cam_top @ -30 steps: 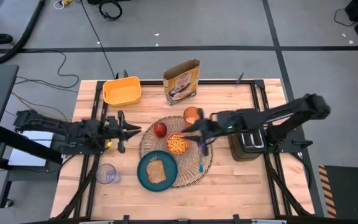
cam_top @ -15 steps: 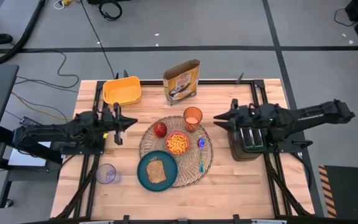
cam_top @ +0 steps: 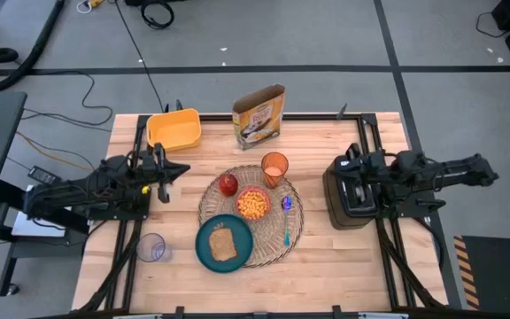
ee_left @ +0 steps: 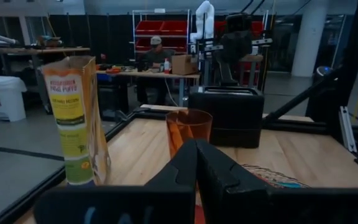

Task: Arrange a breakfast setting
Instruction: Return to Home Position

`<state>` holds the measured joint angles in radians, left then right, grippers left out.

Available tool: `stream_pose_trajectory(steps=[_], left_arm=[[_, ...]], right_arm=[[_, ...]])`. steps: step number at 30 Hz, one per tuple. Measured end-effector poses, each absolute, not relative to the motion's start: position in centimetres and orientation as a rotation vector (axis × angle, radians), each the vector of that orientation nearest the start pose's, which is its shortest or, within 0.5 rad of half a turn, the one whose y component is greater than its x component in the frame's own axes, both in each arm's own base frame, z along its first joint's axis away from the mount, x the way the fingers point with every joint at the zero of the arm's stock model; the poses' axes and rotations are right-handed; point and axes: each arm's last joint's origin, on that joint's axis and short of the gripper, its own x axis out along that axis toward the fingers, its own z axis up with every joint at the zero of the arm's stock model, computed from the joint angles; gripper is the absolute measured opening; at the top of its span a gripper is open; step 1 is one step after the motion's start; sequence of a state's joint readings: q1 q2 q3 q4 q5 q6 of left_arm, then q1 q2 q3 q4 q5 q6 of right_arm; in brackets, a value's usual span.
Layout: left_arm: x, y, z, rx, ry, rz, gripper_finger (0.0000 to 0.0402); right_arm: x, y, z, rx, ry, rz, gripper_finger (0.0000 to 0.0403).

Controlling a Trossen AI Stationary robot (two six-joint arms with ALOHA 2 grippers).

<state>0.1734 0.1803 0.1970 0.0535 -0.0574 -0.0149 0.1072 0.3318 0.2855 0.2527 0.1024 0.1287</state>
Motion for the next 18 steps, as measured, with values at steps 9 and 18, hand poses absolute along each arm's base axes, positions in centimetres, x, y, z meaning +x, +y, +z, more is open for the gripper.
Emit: stream_pose_trajectory(steps=[9, 18], left_arm=[[9.3, 1.8, 20.7, -0.043, -0.092, 0.229, 0.0009], [8.8, 1.9, 20.4, -0.065, -0.074, 0.275, 0.0009]], right_arm=[[8.3, 0.2, 25.8, 0.121, -0.222, 0.026, 0.0006], [7.3, 0.3, 24.4, 0.084, -0.240, 0.063, 0.0006]])
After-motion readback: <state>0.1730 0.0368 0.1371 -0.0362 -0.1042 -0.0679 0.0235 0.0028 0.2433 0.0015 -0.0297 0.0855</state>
